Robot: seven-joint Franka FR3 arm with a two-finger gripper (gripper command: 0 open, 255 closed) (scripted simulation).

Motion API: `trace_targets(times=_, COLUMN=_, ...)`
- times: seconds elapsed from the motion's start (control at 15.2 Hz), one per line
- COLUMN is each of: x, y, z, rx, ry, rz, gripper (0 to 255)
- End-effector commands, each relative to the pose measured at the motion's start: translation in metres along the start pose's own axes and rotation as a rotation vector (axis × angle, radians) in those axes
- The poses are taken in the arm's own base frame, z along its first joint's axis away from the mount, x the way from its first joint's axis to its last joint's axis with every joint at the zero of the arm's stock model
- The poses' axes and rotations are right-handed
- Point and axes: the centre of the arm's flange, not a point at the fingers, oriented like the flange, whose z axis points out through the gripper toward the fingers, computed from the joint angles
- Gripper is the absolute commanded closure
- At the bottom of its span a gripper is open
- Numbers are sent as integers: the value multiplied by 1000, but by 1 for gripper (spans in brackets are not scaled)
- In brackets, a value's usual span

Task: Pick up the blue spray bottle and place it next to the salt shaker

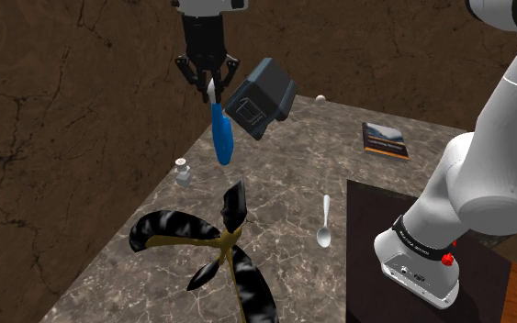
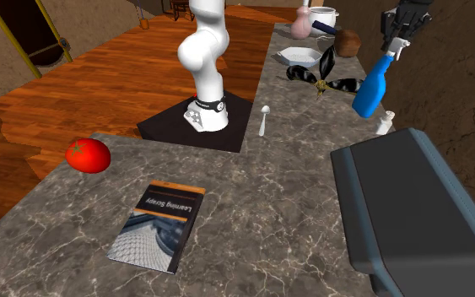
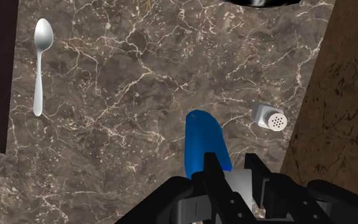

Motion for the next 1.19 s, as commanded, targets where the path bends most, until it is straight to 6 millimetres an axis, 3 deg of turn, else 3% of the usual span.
trace_targets(times=0.0, x=0, y=0, z=10, rx=1, ry=0, rz=0, gripper=255)
trace_targets(times=1.12, x=3, y=-6, z=100, rx=1, ry=0, rz=0, gripper=255)
